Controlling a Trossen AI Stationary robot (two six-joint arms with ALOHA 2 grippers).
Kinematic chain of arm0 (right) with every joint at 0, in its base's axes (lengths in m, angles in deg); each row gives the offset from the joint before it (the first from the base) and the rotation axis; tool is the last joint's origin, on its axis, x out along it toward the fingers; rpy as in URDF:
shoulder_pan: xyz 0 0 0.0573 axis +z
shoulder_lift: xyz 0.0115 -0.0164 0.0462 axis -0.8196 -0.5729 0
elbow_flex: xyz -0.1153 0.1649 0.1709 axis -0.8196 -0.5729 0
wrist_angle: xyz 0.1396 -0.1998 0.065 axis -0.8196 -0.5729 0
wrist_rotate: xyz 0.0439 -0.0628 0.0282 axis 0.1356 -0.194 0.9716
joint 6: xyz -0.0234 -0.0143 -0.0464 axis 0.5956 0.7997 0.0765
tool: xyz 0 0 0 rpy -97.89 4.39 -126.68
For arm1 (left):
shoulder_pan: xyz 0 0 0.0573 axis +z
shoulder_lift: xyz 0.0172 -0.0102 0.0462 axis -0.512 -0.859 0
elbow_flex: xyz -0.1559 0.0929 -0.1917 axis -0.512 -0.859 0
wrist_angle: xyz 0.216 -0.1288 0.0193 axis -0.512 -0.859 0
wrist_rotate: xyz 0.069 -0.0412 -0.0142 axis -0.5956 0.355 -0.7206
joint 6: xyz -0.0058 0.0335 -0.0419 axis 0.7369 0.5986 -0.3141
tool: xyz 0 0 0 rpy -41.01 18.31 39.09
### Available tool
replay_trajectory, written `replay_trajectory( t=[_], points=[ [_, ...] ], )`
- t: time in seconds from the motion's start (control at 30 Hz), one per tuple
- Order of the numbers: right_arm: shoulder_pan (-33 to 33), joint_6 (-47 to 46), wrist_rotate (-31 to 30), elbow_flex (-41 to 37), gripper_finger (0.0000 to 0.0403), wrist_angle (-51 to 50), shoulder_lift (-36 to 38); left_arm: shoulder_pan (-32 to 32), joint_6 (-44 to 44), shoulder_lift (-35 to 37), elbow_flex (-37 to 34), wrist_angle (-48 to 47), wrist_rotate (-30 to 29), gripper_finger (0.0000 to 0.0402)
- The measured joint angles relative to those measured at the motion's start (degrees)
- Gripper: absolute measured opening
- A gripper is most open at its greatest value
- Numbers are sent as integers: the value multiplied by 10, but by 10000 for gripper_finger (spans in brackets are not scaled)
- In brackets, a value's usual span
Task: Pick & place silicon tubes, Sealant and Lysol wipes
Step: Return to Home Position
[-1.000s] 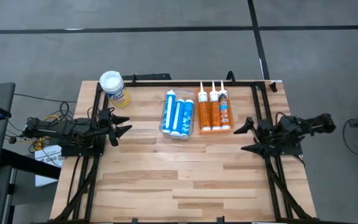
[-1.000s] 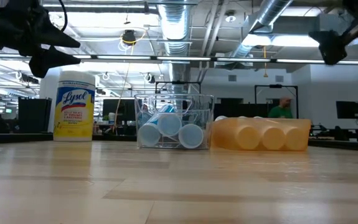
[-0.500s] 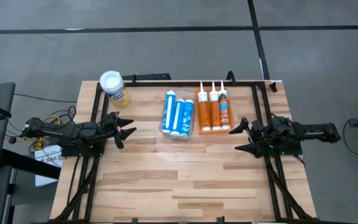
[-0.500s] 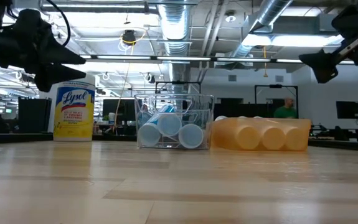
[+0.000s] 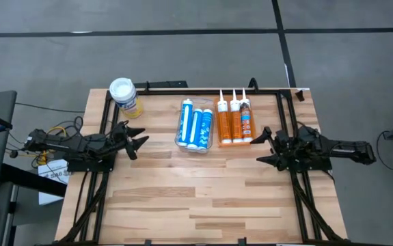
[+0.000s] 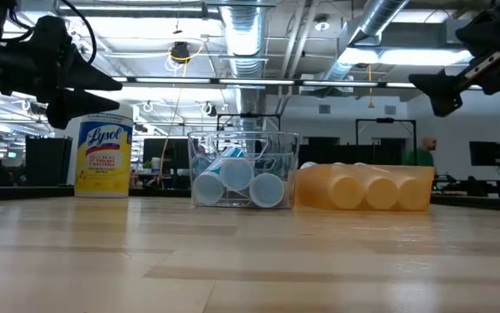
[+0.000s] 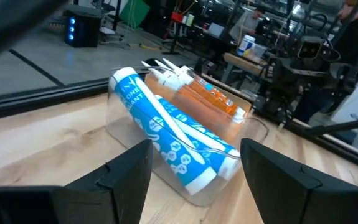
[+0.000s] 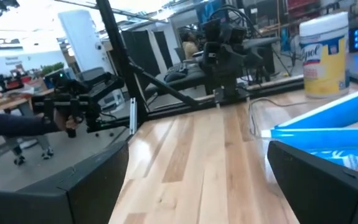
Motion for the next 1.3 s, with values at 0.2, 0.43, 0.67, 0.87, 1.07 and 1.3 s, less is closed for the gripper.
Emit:
replay_trajectory(
  t=[0.2, 0.43, 0.67, 0.87, 1.07, 1.3],
  points=[
    [0, -37, 0, 0, 377, 0, 0, 0, -12, 0, 0, 0, 0, 236],
    [0, -43, 0, 0, 377, -1, 0, 0, -12, 0, -1, -1, 3, 236],
    [0, -43, 0, 0, 377, -1, 0, 0, -12, 0, -1, -1, 3, 236],
    [0, -44, 0, 0, 377, -1, 0, 0, -12, 0, -1, -1, 3, 236],
    [0, -44, 0, 0, 377, -1, 0, 0, -12, 0, -1, -1, 3, 236],
    [0, -44, 0, 0, 377, -2, 0, 0, -12, 0, -1, -1, 3, 236]
  ],
)
